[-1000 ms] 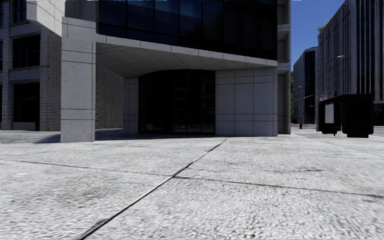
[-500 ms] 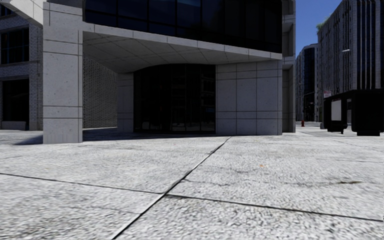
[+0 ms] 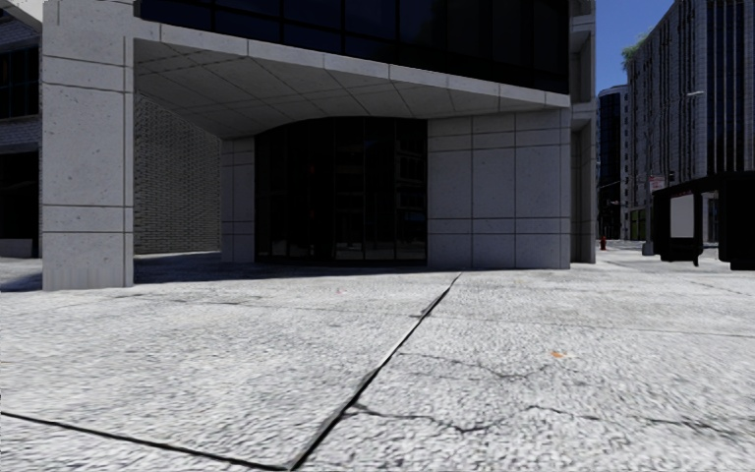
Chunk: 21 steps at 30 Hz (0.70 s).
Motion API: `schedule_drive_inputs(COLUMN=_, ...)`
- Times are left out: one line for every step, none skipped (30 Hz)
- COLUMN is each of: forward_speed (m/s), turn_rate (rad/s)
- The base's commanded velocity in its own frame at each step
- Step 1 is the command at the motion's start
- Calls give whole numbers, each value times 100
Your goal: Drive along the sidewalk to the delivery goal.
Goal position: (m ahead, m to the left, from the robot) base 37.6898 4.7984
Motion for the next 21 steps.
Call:
schedule_drive_inputs(forward_speed=200, turn_rate=0)
schedule_drive_inputs(forward_speed=200, turn_rate=0)
schedule_drive_inputs(forward_speed=200, turn_rate=0)
schedule_drive_inputs(forward_speed=200, turn_rate=0)
schedule_drive_inputs(forward_speed=200, turn_rate=0)
schedule_drive_inputs(forward_speed=200, turn_rate=0)
schedule_drive_inputs(forward_speed=200, turn_rate=0)
schedule_drive_inputs(forward_speed=200, turn_rate=0)
schedule_drive_inputs(forward_speed=200, turn_rate=0)
schedule_drive_inputs(forward_speed=200, turn_rate=0)
schedule_drive_inputs(forward_speed=200, turn_rate=0)
schedule_drive_inputs(forward_speed=200, turn_rate=0)
schedule_drive_inputs(forward_speed=200, turn_rate=0)
schedule_drive_inputs(forward_speed=200, turn_rate=0)
schedule_drive_inputs(forward_speed=200, turn_rate=0)
schedule_drive_inputs(forward_speed=200, turn_rate=1)
schedule_drive_inputs(forward_speed=200, turn_rate=13)
schedule_drive_inputs(forward_speed=200, turn_rate=23)
schedule_drive_inputs(forward_speed=200, turn_rate=33)
schedule_drive_inputs(forward_speed=200, turn_rate=33)
schedule_drive_inputs(forward_speed=200, turn_rate=36)
